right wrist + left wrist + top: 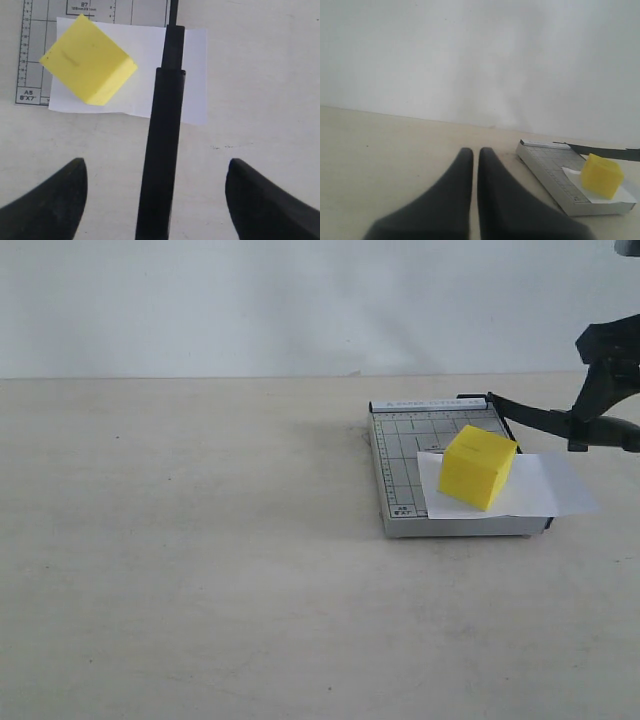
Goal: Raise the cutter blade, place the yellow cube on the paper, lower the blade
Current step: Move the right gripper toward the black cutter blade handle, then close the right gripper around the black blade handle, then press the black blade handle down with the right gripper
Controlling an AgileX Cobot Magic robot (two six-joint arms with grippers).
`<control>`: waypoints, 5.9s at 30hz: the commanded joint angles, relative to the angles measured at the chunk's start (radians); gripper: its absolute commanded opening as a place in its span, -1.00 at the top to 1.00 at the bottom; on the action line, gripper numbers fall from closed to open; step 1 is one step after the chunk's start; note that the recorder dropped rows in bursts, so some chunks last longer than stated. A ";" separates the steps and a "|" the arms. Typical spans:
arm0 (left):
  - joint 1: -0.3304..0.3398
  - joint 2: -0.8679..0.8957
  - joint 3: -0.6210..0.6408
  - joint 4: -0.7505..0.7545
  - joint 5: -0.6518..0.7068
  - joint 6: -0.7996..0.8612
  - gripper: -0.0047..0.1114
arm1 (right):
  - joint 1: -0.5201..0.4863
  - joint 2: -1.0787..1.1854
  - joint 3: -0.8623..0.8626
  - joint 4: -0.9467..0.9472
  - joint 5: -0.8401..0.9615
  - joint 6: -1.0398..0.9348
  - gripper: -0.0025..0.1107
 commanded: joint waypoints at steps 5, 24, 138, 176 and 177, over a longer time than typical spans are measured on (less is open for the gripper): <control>0.097 -0.004 0.003 0.001 -0.002 0.002 0.84 | -0.001 0.043 -0.004 -0.002 -0.001 -0.017 -0.33; 0.101 -0.004 0.003 0.001 -0.002 0.002 0.84 | 0.000 0.081 -0.004 0.032 0.068 -0.085 0.96; 0.102 -0.004 0.003 0.001 -0.002 0.002 0.84 | 0.000 0.124 0.488 0.233 -0.415 -0.309 0.96; 0.102 -0.004 0.003 0.001 -0.002 0.002 0.84 | 0.000 0.123 0.484 0.419 -0.415 -0.442 -0.29; 0.102 -0.004 0.003 0.001 -0.002 0.002 0.84 | 0.000 0.103 0.484 0.434 -0.415 -0.460 -0.28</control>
